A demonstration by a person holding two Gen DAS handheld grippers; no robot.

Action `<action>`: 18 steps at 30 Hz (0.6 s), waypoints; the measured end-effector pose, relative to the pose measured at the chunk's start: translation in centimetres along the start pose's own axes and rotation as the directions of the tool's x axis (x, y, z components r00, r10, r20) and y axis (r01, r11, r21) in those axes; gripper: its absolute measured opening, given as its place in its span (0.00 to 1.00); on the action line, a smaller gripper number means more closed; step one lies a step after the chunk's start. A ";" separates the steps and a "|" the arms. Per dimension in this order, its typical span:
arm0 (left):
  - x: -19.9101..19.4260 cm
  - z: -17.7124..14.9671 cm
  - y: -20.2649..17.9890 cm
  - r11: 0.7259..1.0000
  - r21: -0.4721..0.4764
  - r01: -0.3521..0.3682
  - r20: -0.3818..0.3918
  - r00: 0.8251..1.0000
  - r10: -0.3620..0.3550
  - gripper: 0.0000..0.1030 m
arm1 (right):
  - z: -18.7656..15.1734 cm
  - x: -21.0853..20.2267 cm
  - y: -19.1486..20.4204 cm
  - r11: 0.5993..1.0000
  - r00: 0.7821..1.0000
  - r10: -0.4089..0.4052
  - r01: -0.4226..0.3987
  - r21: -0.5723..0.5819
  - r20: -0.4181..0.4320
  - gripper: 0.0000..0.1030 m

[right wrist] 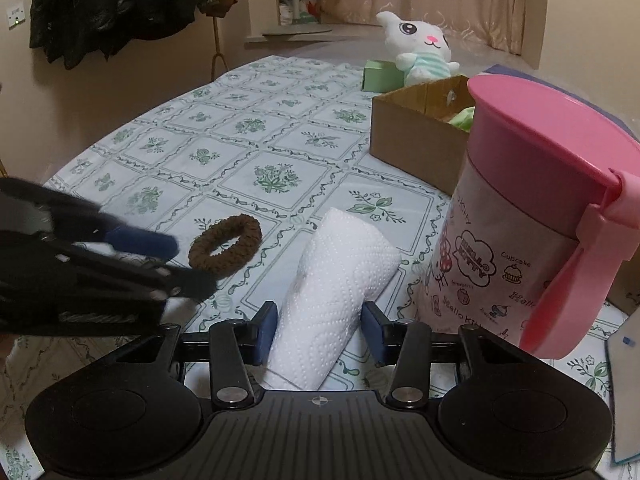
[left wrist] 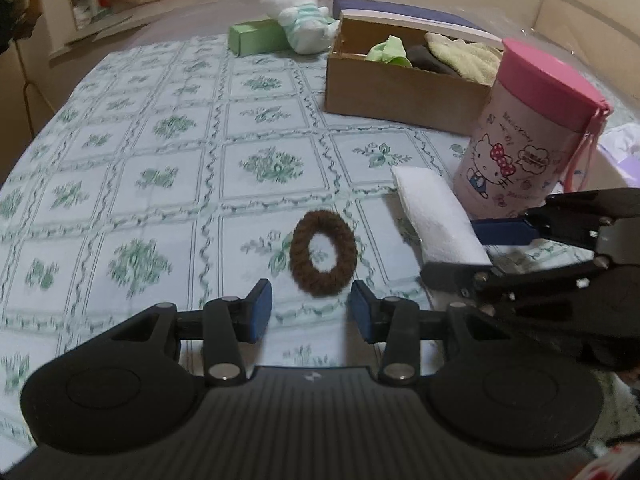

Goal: Organize soft objects
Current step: 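Grasp the white towel with the right tool while the left tool grasps the brown hair tie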

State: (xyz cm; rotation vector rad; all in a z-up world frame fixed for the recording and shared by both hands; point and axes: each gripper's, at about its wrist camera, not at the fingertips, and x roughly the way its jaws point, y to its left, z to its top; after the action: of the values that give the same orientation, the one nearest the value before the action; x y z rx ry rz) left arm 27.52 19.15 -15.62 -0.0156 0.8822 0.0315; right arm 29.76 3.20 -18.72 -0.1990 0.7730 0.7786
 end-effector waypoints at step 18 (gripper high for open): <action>1.6 1.2 -1.2 1.000 0.027 -0.006 0.022 1.000 0.005 0.21 | -0.1 0.3 -0.8 0.999 1.000 0.020 -0.020 0.048 0.003 0.45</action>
State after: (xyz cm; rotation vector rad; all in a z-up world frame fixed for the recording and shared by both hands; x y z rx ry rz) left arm 29.47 17.99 -16.11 0.0121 0.8604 0.0248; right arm 30.33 2.75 -19.10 -0.1470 0.7918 0.7783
